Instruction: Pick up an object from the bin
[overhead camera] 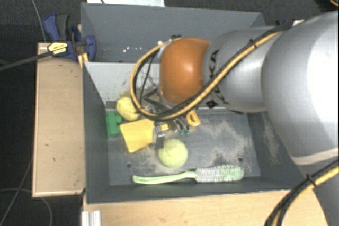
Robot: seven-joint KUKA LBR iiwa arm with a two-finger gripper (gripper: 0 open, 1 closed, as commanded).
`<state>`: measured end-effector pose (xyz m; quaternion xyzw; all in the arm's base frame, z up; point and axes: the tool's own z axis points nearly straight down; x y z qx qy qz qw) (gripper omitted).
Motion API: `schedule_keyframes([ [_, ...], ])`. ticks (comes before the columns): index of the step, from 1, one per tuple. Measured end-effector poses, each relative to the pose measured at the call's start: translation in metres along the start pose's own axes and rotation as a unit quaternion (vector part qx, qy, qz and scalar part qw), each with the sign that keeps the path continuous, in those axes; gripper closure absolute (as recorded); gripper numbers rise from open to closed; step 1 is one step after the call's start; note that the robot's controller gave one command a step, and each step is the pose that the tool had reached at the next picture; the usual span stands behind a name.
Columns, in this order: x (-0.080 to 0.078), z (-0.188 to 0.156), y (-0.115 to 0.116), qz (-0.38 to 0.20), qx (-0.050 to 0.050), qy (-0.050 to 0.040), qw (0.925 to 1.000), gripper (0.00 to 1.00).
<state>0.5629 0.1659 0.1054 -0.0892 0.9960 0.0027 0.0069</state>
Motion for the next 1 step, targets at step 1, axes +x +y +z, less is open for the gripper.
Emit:
schedule_keyframes([
  [1, 0.0006, -0.0095, 0.0001, 0.0, 0.0, 0.0009, 1.0, 1.0],
])
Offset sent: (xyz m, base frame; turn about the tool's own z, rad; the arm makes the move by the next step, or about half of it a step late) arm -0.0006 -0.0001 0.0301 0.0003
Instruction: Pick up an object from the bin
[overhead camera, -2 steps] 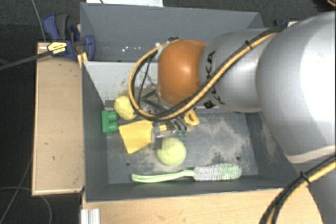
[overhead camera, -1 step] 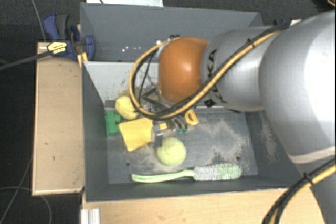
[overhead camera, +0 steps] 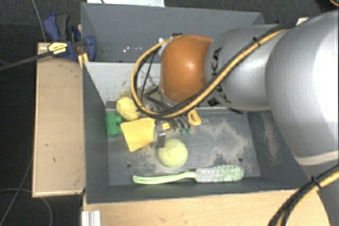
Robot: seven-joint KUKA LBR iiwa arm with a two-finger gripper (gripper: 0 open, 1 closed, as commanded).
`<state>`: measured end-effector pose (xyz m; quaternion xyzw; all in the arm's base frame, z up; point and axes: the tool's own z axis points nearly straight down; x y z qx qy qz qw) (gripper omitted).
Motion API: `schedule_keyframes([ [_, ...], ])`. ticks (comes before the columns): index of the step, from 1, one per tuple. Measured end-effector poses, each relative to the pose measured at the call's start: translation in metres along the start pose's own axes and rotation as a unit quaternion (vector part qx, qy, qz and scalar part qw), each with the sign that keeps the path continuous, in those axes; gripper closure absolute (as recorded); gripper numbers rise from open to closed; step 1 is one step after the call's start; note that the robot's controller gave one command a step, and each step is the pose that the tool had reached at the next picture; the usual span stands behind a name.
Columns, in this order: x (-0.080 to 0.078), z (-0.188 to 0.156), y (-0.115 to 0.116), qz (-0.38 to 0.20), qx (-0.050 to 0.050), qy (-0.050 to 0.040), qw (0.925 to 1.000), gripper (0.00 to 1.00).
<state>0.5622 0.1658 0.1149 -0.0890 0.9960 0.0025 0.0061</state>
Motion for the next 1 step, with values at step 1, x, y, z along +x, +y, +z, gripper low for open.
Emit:
schedule_keyframes([
  [1, -0.001, -0.0138, 0.0002, 0.0, 0.0, -0.0023, 1.0, 1.0],
])
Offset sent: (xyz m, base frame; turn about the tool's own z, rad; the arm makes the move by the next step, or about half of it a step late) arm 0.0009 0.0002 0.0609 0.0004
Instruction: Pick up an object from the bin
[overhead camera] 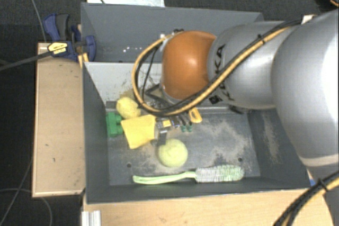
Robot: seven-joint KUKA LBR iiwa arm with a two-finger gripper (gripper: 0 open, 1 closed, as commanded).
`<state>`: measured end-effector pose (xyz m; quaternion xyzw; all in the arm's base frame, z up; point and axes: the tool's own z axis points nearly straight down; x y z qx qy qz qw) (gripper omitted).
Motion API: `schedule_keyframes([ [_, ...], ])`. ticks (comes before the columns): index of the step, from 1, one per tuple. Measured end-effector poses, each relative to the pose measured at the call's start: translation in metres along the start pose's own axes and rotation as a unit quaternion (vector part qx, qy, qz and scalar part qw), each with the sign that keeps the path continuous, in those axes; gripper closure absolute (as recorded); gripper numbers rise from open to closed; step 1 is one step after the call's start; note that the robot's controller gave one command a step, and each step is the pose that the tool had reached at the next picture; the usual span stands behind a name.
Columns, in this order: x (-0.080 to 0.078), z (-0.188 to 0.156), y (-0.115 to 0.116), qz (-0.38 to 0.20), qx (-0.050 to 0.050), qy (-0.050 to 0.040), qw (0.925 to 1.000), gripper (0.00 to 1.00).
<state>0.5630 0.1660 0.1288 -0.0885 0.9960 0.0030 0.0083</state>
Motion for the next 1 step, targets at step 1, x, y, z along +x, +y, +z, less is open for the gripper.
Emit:
schedule_keyframes([
  [1, -0.0004, -0.0347, 0.0001, 0.001, 0.0, 0.0007, 1.0, 1.0],
])
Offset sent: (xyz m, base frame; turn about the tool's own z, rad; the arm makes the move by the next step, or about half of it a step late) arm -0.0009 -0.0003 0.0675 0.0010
